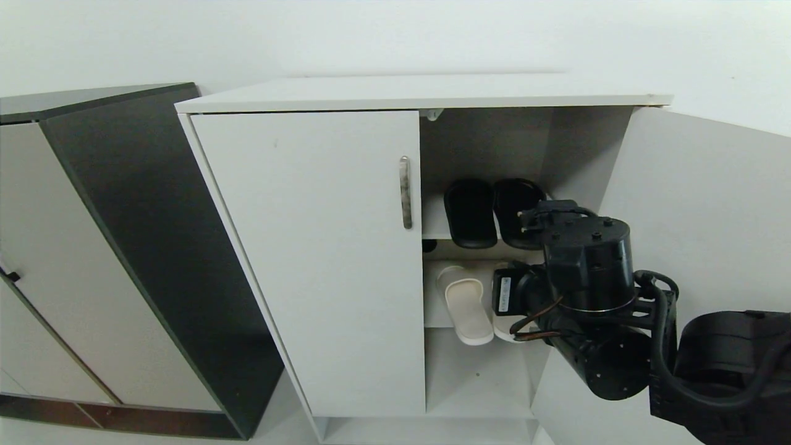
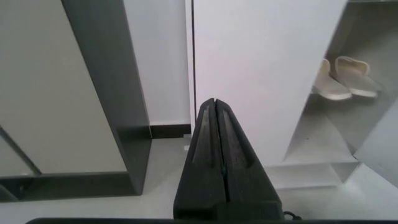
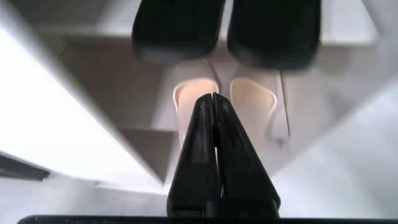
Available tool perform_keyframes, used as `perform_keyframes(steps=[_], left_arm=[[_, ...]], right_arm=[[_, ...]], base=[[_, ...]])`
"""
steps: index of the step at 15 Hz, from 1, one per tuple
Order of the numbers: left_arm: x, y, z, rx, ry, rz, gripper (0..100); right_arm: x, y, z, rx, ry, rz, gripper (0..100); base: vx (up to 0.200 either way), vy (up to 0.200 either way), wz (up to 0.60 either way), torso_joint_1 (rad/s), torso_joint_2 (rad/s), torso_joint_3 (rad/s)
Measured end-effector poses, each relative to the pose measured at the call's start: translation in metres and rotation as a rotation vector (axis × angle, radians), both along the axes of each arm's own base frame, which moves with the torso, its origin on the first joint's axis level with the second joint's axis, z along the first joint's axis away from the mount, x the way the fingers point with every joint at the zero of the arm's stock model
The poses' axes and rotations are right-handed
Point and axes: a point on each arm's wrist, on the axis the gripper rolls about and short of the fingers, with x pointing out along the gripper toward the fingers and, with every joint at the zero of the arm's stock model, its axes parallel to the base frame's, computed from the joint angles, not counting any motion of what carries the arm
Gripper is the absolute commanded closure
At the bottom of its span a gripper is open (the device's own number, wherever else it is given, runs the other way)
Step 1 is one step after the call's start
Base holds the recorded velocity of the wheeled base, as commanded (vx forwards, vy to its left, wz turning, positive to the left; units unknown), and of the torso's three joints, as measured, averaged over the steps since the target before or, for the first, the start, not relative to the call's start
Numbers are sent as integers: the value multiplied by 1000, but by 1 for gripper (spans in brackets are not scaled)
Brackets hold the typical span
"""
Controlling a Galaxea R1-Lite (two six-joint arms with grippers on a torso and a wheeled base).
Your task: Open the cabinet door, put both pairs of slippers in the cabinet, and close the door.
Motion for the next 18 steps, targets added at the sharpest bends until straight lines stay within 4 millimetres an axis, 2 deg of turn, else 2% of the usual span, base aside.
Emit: perform_keyframes(steps=[17,18], left_arm=[[0,0,0,0,0,-1,100],[0,0,0,0,0,-1,100]], right_arm=[[-1,-2,-13,-59,14,9,100],[-1,-2,-14,-60,14,9,100]], base=[[-200,0,0,1,1,3],[0,0,0,0,0,0]])
